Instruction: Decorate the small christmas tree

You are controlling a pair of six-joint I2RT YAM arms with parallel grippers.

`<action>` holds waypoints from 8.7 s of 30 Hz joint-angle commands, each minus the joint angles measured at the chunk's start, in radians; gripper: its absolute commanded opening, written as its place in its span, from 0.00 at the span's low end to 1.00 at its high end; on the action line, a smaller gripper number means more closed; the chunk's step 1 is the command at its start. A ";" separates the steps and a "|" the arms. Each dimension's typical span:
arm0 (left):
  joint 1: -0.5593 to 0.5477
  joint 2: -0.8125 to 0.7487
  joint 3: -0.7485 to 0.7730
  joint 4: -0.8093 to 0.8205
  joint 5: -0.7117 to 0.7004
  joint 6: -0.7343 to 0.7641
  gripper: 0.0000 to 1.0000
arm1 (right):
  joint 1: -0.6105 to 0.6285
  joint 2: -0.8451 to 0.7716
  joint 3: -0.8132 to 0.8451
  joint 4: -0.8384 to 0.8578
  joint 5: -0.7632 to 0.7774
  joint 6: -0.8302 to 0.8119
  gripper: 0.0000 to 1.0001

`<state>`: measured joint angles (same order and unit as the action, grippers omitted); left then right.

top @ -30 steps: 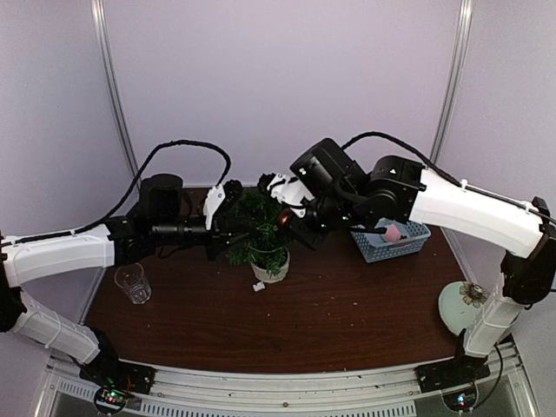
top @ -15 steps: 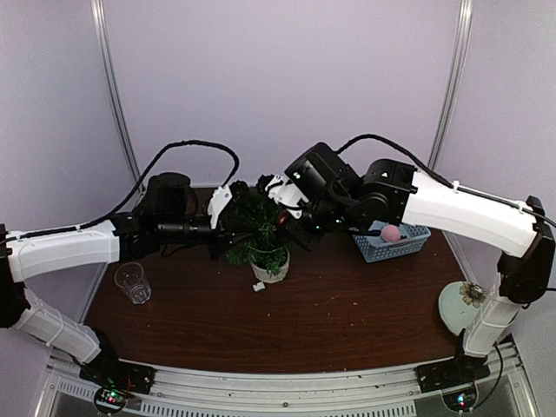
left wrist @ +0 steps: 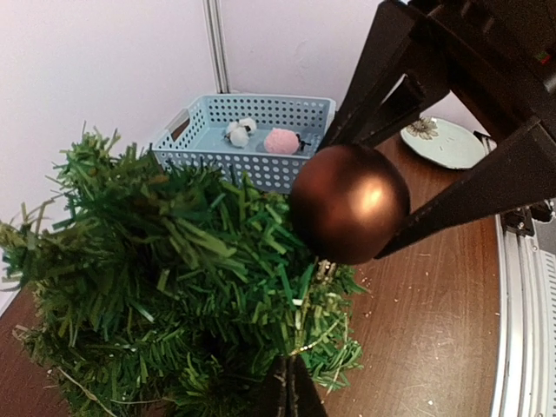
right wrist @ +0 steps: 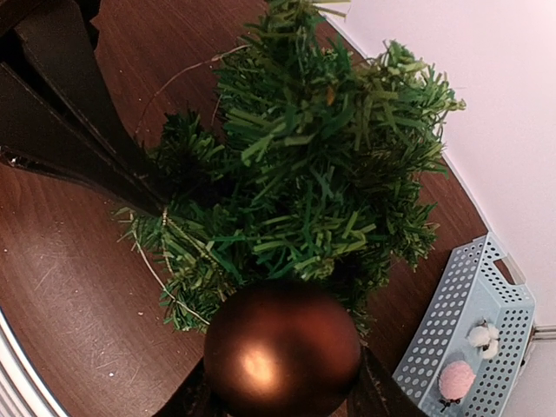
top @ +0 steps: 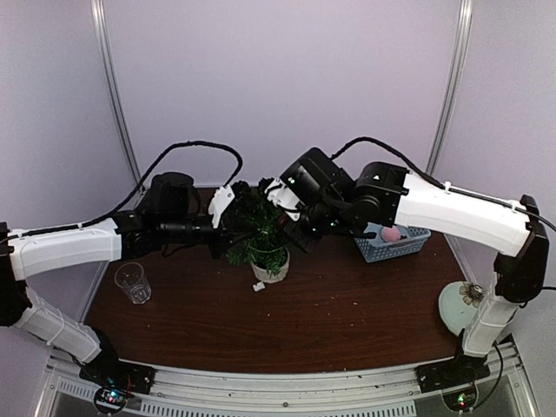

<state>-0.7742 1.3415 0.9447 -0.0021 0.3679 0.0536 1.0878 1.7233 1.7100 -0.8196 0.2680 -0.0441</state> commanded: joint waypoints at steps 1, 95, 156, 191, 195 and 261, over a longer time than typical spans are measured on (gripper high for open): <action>-0.005 0.017 0.034 0.011 -0.014 0.007 0.00 | -0.005 0.024 0.020 -0.013 0.019 0.017 0.29; -0.019 0.035 0.048 -0.023 -0.145 -0.044 0.28 | 0.024 -0.207 -0.269 0.150 -0.119 -0.005 0.88; 0.193 -0.122 -0.118 -0.004 -0.270 -0.340 0.75 | -0.895 0.334 -0.158 0.121 -0.233 -0.005 0.40; 0.151 -0.250 -0.168 0.200 0.006 -0.181 0.54 | -0.716 -0.299 -0.356 0.493 -0.863 0.165 0.22; 0.084 -0.236 -0.145 0.216 0.051 -0.122 0.51 | -0.607 -0.319 -0.352 0.567 -0.842 0.203 0.21; 0.053 0.008 -0.307 0.333 -0.025 -0.164 0.21 | -0.407 -0.277 -0.722 0.752 -0.745 0.451 0.15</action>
<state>-0.7036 1.3354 0.6010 0.2718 0.3088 -0.1463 0.6712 1.4242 0.9806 -0.1249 -0.4641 0.3958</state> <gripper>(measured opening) 0.215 0.190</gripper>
